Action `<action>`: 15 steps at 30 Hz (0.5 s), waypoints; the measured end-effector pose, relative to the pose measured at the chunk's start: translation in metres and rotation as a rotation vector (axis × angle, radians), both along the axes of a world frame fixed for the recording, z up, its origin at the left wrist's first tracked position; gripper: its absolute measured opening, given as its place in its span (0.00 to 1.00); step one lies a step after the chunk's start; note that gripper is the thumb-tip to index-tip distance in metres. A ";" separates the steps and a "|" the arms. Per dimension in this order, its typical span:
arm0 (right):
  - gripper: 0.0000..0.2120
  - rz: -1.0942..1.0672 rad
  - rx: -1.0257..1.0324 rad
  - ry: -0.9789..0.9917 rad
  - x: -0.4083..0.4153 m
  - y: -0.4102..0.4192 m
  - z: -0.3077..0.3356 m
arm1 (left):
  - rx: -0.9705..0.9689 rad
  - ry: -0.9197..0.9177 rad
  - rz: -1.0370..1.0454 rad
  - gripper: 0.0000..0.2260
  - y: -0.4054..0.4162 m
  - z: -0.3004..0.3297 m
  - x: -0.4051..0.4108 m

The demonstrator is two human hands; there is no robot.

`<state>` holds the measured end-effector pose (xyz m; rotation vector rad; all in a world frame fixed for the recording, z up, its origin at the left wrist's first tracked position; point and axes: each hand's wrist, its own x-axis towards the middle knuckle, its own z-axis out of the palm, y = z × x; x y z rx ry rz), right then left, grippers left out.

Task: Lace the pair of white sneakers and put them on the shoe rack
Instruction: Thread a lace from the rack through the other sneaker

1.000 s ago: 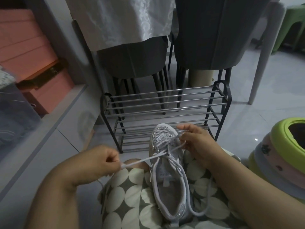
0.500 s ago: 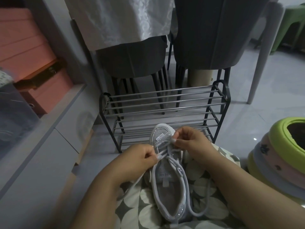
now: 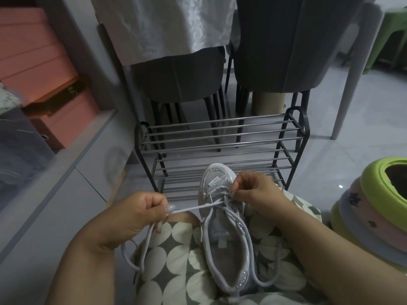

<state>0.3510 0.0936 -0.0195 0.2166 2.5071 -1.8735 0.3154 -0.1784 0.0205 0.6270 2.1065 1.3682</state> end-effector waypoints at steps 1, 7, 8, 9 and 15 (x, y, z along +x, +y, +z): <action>0.11 0.000 0.017 0.001 0.000 0.000 0.000 | 0.012 -0.020 0.003 0.23 0.000 -0.001 0.001; 0.09 -0.011 0.078 0.019 0.003 -0.001 0.005 | 0.161 -0.191 0.041 0.20 -0.001 0.000 0.003; 0.09 -0.032 0.048 0.040 0.003 -0.002 0.008 | 0.237 -0.224 0.083 0.20 0.000 0.002 0.003; 0.09 -0.058 0.011 0.069 0.003 -0.003 0.011 | 0.327 -0.251 0.130 0.22 0.002 0.006 0.003; 0.02 0.272 -0.065 0.147 0.017 -0.030 0.058 | 0.856 -0.325 0.302 0.06 0.045 0.039 0.008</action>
